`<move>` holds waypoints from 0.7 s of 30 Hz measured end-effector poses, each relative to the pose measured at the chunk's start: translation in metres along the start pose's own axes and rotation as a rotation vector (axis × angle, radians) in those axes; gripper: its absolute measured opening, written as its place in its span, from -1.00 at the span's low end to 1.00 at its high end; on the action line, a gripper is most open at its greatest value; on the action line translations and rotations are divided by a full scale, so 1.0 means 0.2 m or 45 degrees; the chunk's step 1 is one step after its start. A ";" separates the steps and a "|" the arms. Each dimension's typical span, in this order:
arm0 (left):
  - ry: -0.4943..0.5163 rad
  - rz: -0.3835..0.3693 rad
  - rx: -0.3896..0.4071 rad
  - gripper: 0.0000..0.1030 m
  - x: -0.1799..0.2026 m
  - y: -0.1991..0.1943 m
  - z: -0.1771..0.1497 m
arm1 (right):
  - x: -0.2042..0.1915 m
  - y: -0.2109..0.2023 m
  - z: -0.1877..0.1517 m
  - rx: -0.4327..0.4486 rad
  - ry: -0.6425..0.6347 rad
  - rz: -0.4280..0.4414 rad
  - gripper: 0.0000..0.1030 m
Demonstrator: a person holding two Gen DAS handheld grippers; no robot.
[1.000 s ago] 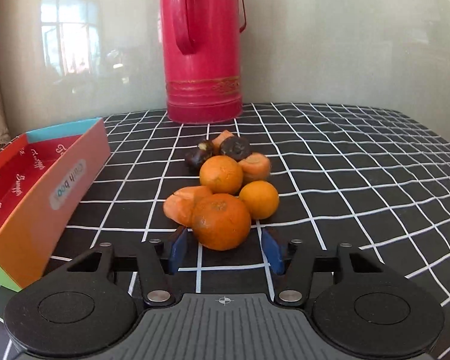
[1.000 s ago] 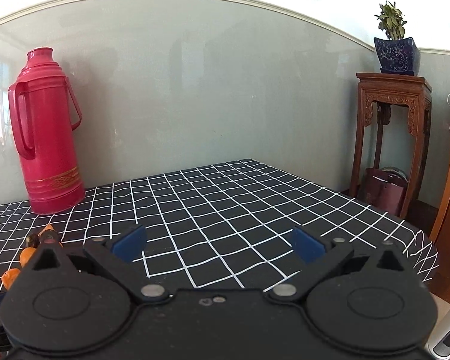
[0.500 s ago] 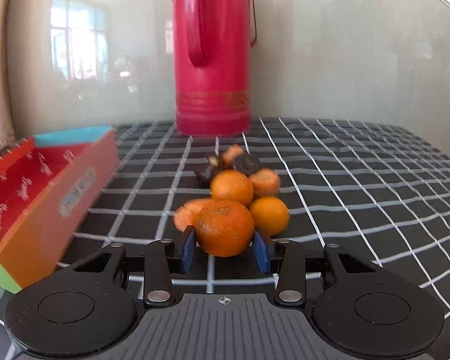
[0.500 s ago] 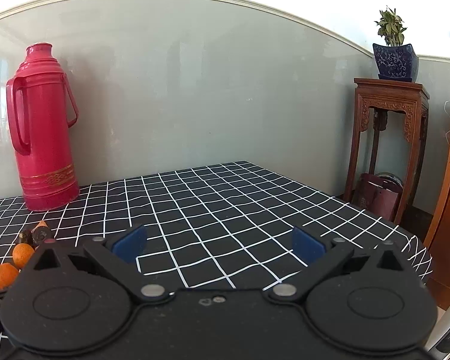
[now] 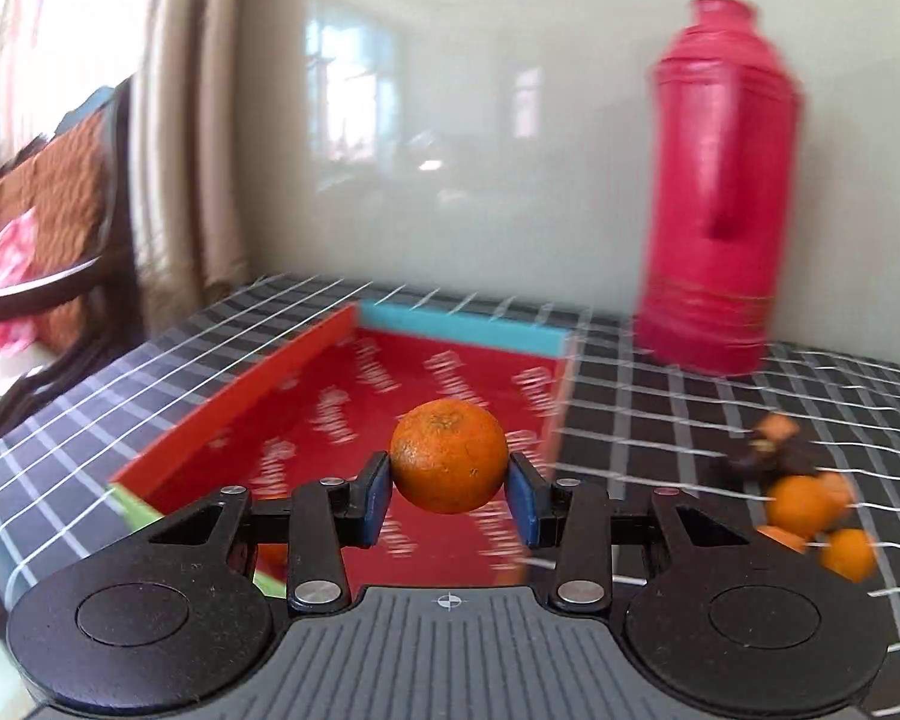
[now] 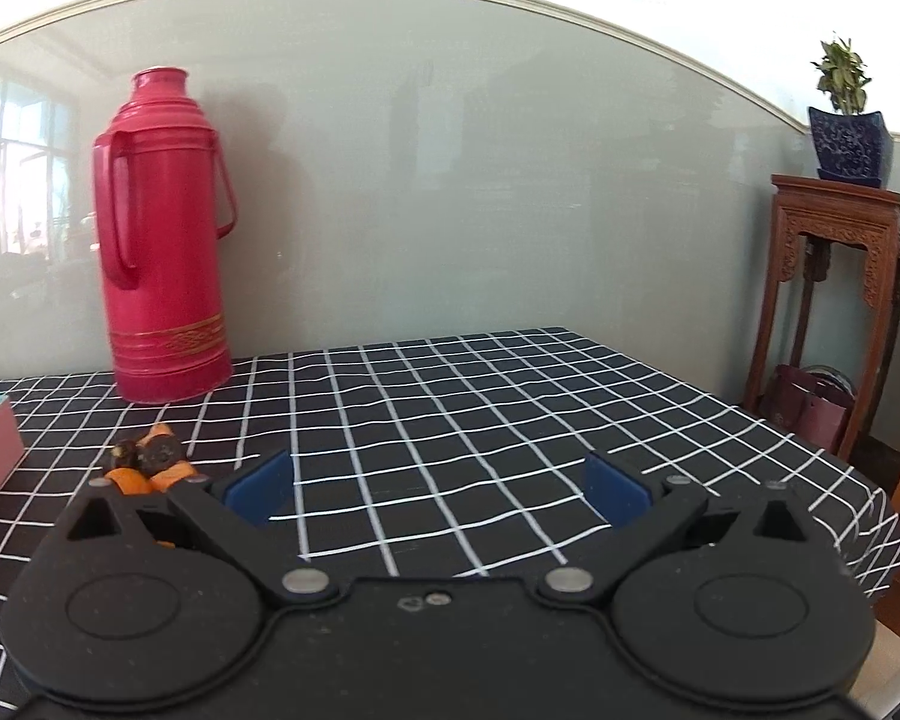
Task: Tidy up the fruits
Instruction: 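Carry the large tangerine with the left gripper into the box, release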
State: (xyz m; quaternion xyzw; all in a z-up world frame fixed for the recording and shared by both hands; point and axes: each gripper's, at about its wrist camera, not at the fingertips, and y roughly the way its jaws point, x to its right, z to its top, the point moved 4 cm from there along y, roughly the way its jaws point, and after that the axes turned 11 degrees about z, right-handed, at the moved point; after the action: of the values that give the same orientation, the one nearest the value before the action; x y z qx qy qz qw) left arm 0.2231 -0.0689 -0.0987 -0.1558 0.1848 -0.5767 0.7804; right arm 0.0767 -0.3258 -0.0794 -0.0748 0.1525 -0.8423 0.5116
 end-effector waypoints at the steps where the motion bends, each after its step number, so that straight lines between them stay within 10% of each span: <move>1: -0.007 0.010 -0.023 -0.20 -0.03 0.03 0.00 | -0.02 0.00 0.00 -0.001 -0.006 0.016 0.89; 9: -0.036 0.017 -0.130 -0.16 -0.14 0.10 -0.02 | -0.20 0.02 0.01 0.003 -0.050 0.119 0.89; 13: -0.092 0.035 -0.103 0.56 -0.22 0.07 -0.01 | -0.26 0.03 0.01 -0.003 -0.053 0.165 0.89; 21: -0.152 0.059 -0.021 0.80 -0.44 0.02 0.06 | -0.41 0.05 0.00 -0.017 -0.080 0.295 0.88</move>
State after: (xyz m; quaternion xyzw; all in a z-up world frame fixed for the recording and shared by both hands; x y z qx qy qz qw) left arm 0.2081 0.0176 -0.0804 -0.1918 0.1463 -0.5465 0.8019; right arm 0.1228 -0.2580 -0.0804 -0.0862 0.1496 -0.7738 0.6095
